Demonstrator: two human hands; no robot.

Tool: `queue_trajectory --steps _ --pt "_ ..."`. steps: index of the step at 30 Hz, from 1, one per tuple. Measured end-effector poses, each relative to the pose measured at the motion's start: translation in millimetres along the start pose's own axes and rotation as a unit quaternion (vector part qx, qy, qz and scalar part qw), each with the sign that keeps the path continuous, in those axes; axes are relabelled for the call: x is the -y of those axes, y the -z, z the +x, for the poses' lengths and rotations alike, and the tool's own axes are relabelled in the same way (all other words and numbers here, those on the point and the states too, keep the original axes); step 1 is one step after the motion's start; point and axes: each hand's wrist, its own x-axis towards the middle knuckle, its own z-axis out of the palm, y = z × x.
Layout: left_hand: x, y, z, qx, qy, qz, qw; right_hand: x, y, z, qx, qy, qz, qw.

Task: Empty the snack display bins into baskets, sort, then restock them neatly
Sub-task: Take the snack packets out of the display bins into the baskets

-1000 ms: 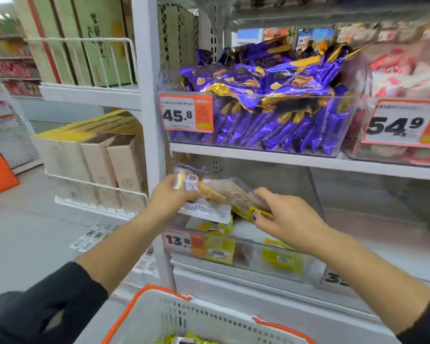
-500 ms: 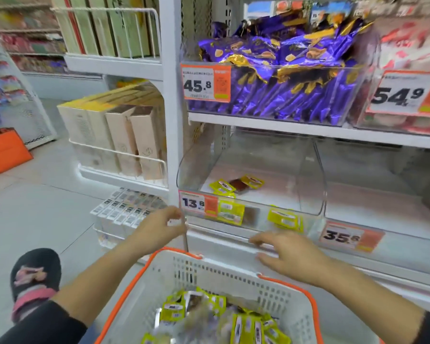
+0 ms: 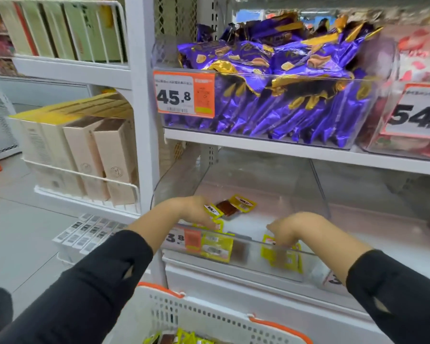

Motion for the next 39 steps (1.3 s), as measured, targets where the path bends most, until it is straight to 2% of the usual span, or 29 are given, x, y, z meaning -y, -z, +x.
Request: queue_trajectory --steps 1,3,6,12,15,20,23,26,29,34,37,39 --pt "1 0 12 0.035 0.007 0.002 0.999 -1 -3 4 0.000 0.002 -0.004 1.000" --pt "6 -2 36 0.053 0.016 0.015 0.998 -1 -7 8 -0.019 0.008 0.012 1.000" --pt "17 -12 64 0.038 0.043 0.051 0.997 2 -11 5 -0.050 0.023 0.036 0.998" --pt "25 -18 78 0.029 0.041 0.013 0.999 13 -1 2 -0.080 0.077 0.112 0.988" --pt "30 -17 75 0.036 0.010 0.008 0.999 20 11 8 -0.100 0.102 0.240 0.960" --pt "16 -11 50 0.076 0.011 -0.044 0.996 29 10 22 -0.112 0.133 0.398 0.901" --pt "9 -5 34 0.156 0.023 -0.083 0.984 33 5 27 -0.092 0.159 0.434 0.882" --pt "18 -5 30 0.187 0.025 -0.018 0.982 36 5 30 -0.089 0.148 0.453 0.875" --pt "20 -6 26 0.176 0.036 0.050 0.983 36 8 27 -0.064 0.134 0.437 0.887" --pt "21 -7 27 0.187 0.037 0.077 0.979 32 4 26 -0.012 0.165 0.418 0.893" --pt "18 -9 24 0.136 0.001 0.066 0.989 33 3 19 -0.059 0.176 0.411 0.893" --pt "16 -3 15 0.054 -0.045 0.008 0.997 30 8 7 -0.132 0.180 0.451 0.864"
